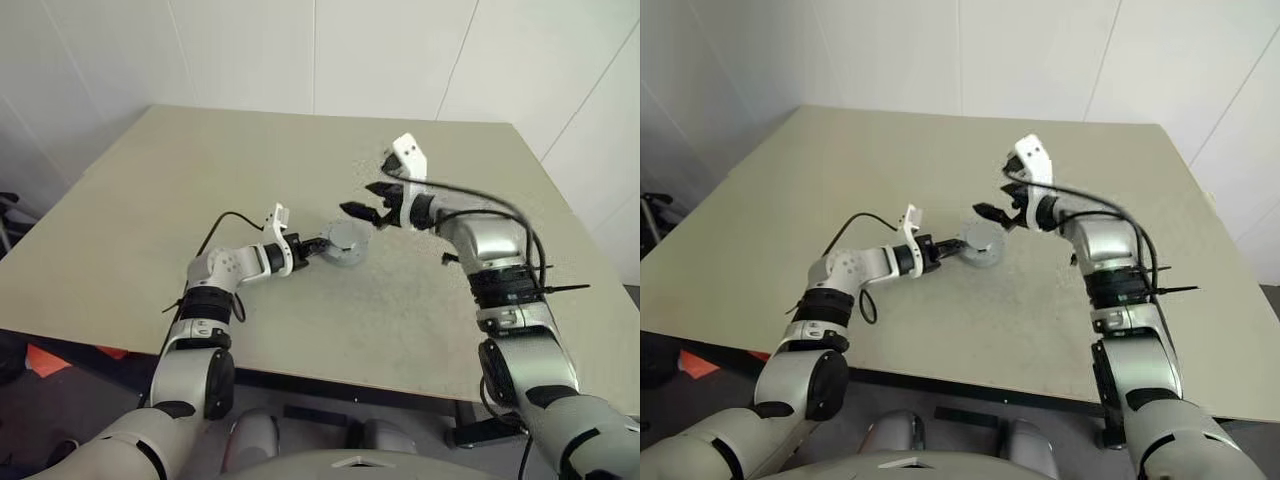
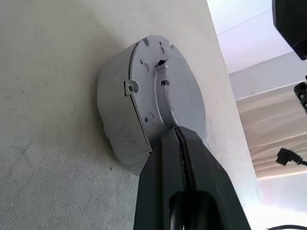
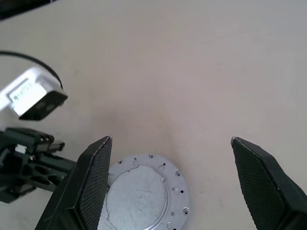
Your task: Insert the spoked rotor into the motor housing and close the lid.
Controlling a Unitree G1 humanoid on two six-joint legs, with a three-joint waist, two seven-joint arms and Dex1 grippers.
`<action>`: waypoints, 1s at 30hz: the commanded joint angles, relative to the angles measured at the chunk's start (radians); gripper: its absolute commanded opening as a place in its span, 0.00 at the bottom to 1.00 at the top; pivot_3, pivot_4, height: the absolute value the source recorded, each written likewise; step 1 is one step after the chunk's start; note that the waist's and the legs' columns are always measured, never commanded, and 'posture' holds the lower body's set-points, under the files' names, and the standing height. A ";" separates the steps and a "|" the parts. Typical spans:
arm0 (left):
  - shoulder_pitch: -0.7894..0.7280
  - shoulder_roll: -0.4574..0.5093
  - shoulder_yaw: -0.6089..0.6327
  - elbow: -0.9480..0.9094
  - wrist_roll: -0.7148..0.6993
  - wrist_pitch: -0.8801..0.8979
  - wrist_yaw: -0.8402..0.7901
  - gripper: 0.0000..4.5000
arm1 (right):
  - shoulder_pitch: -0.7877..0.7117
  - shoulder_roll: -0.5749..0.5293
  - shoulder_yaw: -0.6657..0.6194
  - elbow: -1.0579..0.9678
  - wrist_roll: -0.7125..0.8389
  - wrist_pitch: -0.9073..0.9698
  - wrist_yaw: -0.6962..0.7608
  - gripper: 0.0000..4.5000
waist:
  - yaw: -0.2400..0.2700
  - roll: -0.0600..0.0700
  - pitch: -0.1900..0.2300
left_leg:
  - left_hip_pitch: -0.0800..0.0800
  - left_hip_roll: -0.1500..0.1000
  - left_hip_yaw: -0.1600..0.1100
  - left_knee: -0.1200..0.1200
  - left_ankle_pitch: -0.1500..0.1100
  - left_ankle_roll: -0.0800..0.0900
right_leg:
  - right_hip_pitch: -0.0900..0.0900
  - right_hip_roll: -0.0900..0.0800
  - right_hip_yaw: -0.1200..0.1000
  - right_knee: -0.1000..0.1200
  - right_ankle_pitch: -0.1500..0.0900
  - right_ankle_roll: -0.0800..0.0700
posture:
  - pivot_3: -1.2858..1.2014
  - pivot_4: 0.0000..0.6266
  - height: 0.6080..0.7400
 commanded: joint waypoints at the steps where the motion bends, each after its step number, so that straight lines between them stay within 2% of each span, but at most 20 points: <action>1: 0.012 -0.001 -0.010 0.011 0.017 0.005 0.027 0.00 | -0.023 -0.054 -0.034 0.080 0.041 0.079 0.034 1.00 | 0.003 0.000 0.000 | 0.000 0.000 0.000 0.000 0.000 0.000 | 0.000 0.000 0.000 0.000 0.000 0.000 | 0.52 0.00 1.00; 5: 0.016 -0.003 -0.011 0.003 0.018 0.004 0.029 0.00 | -0.046 -0.097 -0.049 0.263 0.060 0.141 0.074 1.00 | 0.009 0.000 0.000 | -0.001 0.000 0.000 0.000 0.000 0.001 | 0.000 0.000 0.000 0.000 0.000 0.000 | 0.52 0.00 1.00; 11: 0.026 -0.004 -0.010 -0.012 0.017 0.005 0.036 0.00 | -0.076 -0.096 -0.059 0.443 0.072 0.173 0.121 1.00 | 0.015 0.001 0.000 | -0.003 0.000 0.001 0.001 0.000 0.000 | -0.004 0.000 0.000 0.002 0.000 0.000 | 0.52 0.00 1.00; 17: 0.042 -0.007 -0.015 -0.037 0.017 0.009 0.045 0.00 | -0.131 -0.048 -0.191 0.606 0.166 0.298 0.088 1.00 | 0.017 0.002 0.000 | -0.003 0.001 0.001 0.002 0.000 0.000 | -0.004 0.000 0.000 0.004 0.000 0.000 | 0.52 0.00 1.00; 22: 0.050 -0.005 -0.016 -0.052 0.016 0.013 0.051 0.00 | -0.102 0.003 -0.200 0.588 0.187 0.384 0.077 1.00 | 0.017 0.002 -0.001 | -0.003 0.002 0.001 0.003 0.000 0.000 | -0.004 0.000 0.000 0.004 0.000 0.000 | 0.52 0.00 1.00; 30: 0.054 0.000 -0.021 -0.060 0.020 0.014 0.055 0.00 | -0.096 0.073 -0.244 0.576 0.222 0.400 0.038 1.00 | 0.016 0.003 -0.001 | -0.002 0.003 0.002 0.002 0.000 0.000 | -0.004 0.001 0.000 0.004 0.000 0.000 | 0.52 0.00 1.00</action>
